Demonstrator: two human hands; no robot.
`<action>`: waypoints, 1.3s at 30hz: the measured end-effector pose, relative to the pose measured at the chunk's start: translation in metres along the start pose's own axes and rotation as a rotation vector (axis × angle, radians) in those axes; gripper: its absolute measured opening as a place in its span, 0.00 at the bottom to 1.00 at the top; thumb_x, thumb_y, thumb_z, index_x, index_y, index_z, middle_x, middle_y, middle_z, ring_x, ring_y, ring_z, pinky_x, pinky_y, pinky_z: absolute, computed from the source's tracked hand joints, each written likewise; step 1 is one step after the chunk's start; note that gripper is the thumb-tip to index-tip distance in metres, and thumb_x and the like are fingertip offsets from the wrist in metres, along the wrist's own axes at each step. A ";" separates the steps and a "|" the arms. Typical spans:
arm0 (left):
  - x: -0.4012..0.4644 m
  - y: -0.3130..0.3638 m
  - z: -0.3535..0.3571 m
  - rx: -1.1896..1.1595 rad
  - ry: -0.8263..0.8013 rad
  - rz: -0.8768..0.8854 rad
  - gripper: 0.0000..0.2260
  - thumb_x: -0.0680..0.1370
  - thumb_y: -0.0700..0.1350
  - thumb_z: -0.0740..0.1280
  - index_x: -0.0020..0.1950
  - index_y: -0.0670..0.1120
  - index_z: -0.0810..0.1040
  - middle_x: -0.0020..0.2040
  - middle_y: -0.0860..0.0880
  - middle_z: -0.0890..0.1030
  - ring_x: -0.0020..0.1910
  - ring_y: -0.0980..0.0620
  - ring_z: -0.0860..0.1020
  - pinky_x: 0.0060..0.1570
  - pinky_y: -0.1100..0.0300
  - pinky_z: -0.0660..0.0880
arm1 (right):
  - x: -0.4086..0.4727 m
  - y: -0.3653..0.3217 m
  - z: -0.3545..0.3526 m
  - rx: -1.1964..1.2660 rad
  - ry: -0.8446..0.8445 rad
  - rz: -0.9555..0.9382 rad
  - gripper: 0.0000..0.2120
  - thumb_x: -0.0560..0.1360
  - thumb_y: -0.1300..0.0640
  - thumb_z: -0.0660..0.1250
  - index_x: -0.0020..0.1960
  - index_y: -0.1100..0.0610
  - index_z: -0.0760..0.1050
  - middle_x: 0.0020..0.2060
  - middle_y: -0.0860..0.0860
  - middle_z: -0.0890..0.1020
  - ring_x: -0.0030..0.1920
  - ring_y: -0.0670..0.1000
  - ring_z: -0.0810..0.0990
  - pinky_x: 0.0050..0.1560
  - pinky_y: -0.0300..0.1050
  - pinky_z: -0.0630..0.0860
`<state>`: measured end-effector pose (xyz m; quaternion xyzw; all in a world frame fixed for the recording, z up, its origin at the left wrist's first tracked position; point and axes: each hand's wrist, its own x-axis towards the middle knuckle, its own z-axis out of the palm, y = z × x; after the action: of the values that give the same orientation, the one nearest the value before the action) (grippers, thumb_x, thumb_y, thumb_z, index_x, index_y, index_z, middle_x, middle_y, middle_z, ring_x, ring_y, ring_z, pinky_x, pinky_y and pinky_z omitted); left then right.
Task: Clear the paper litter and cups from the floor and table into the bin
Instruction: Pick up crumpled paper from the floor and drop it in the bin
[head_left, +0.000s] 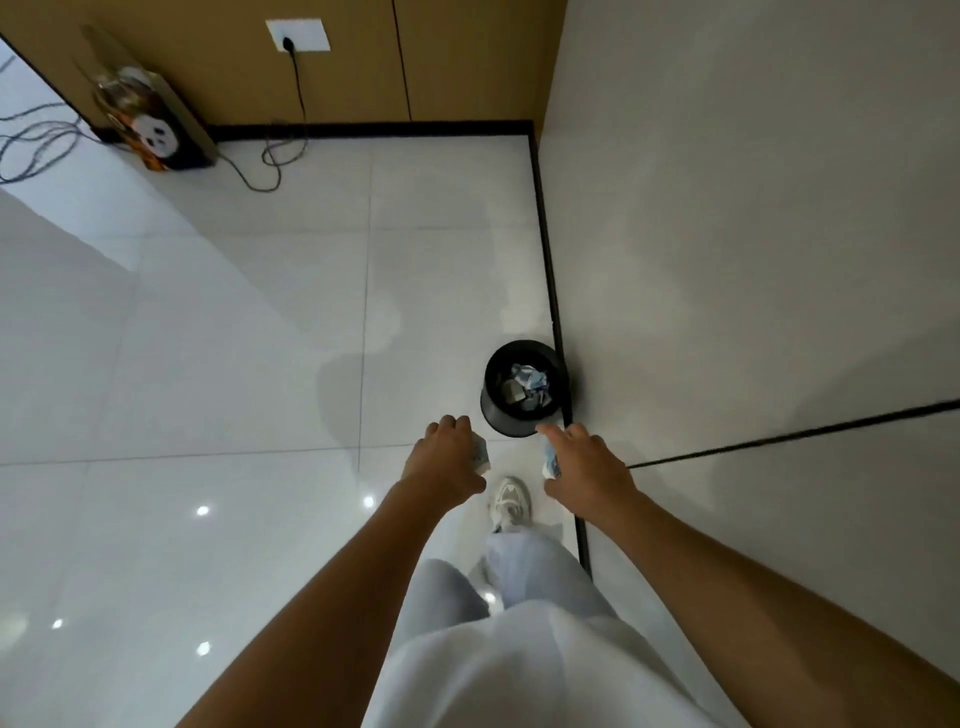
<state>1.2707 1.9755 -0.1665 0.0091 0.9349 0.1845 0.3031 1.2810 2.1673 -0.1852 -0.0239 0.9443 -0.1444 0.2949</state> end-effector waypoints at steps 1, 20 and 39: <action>0.013 0.006 -0.004 -0.009 0.002 0.007 0.32 0.69 0.47 0.73 0.69 0.42 0.64 0.64 0.44 0.70 0.62 0.45 0.70 0.58 0.54 0.72 | 0.014 0.003 -0.007 -0.002 -0.003 0.003 0.34 0.73 0.52 0.70 0.74 0.45 0.58 0.67 0.53 0.67 0.63 0.58 0.71 0.56 0.52 0.75; 0.233 -0.004 0.025 -0.055 -0.155 -0.057 0.37 0.70 0.51 0.75 0.73 0.45 0.61 0.68 0.45 0.69 0.65 0.46 0.69 0.61 0.55 0.71 | 0.260 0.044 0.012 0.270 -0.036 0.171 0.33 0.77 0.52 0.67 0.77 0.47 0.54 0.74 0.57 0.59 0.71 0.60 0.63 0.63 0.54 0.73; 0.372 0.043 0.085 0.073 -0.332 0.041 0.43 0.68 0.58 0.75 0.75 0.46 0.58 0.73 0.41 0.63 0.72 0.40 0.61 0.69 0.45 0.64 | 0.252 0.112 0.025 0.277 -0.125 0.398 0.30 0.79 0.55 0.64 0.76 0.51 0.55 0.75 0.55 0.57 0.70 0.58 0.66 0.61 0.48 0.73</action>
<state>1.0114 2.0919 -0.4248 0.0697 0.8776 0.1527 0.4491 1.0916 2.2356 -0.3753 0.1943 0.8815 -0.2096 0.3758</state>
